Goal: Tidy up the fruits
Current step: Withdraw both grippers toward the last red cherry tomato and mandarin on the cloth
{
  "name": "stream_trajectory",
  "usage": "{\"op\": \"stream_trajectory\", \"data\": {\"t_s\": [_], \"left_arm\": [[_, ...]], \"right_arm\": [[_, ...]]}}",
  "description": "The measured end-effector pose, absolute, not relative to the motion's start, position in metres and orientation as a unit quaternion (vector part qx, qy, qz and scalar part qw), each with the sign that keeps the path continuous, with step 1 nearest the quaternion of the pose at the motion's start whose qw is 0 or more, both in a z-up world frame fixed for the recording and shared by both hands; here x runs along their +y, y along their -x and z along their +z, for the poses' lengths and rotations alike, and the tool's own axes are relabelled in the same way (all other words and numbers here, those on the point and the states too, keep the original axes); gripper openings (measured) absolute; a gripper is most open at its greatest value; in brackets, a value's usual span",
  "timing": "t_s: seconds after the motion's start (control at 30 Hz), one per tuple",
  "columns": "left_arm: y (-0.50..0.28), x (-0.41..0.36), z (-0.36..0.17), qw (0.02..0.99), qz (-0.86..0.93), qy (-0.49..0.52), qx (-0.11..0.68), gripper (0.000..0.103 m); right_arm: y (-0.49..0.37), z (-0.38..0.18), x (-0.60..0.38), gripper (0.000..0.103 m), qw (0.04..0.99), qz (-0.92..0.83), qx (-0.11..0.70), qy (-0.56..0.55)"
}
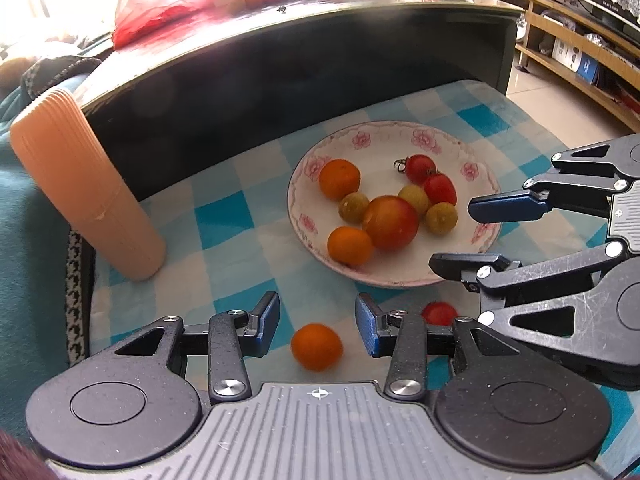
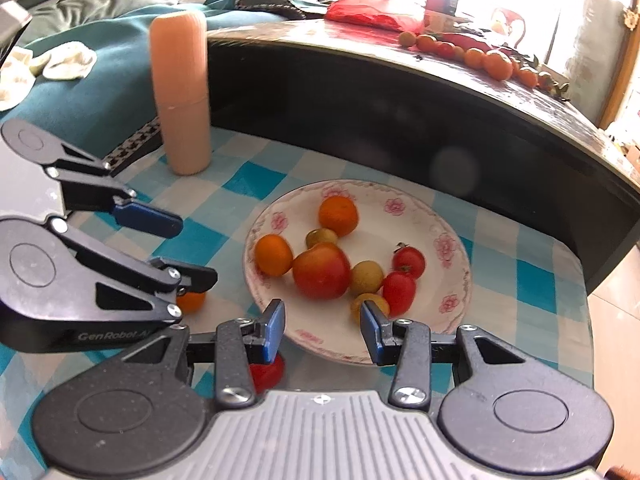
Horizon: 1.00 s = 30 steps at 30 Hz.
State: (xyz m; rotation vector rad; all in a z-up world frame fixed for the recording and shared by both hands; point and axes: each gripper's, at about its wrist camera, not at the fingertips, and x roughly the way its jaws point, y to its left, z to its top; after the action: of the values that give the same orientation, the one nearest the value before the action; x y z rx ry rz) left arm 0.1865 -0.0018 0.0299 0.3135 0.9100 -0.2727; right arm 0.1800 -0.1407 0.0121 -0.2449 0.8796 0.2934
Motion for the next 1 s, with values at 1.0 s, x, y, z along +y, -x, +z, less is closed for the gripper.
{"op": "stream_trajectory", "data": {"t_s": [1.0], "left_arm": [[-0.162,0.014,0.024,0.868,-0.134,-0.167,0.447,0.053]], "right_arm": [[-0.151,0.005,-0.118,0.057,0.875,0.146,0.445,0.124]]}}
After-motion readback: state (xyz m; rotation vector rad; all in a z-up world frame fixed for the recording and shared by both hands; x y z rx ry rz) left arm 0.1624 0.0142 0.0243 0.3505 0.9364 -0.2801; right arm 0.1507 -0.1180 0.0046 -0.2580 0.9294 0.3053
